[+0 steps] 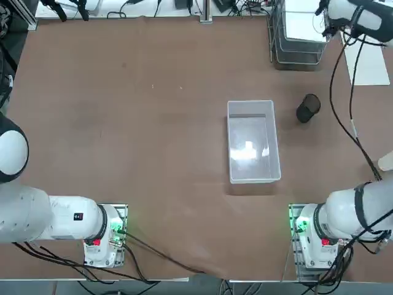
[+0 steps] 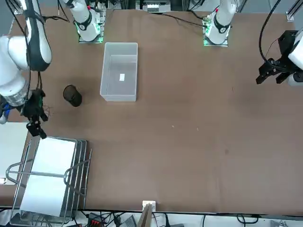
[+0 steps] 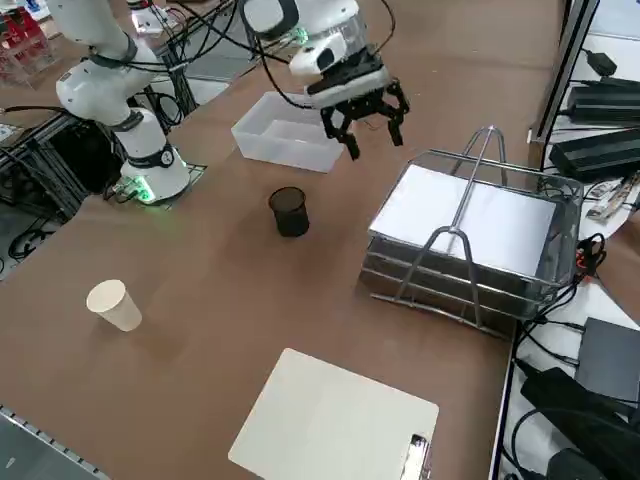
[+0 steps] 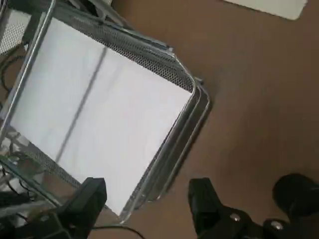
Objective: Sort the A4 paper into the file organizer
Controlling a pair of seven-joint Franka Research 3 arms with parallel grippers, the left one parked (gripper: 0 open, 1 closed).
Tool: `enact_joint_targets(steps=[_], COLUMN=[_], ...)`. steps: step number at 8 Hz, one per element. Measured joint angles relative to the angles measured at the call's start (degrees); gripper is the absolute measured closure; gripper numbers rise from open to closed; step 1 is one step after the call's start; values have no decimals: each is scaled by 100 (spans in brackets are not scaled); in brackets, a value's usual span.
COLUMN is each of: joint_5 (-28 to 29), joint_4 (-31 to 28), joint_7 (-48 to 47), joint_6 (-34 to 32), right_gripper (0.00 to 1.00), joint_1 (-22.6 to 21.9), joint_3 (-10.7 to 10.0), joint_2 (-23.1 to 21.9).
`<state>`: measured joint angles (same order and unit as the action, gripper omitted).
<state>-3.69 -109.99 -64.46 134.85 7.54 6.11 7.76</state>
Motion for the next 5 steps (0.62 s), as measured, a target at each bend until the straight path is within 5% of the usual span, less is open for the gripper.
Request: enact_joint_targets(steps=[5], joint_5=[36], joint_4=[647], joint_7=[3585], joint_6=[-2132], right_gripper=[0], joint_1=[-1], joint_3=[18], joint_2=[-347])
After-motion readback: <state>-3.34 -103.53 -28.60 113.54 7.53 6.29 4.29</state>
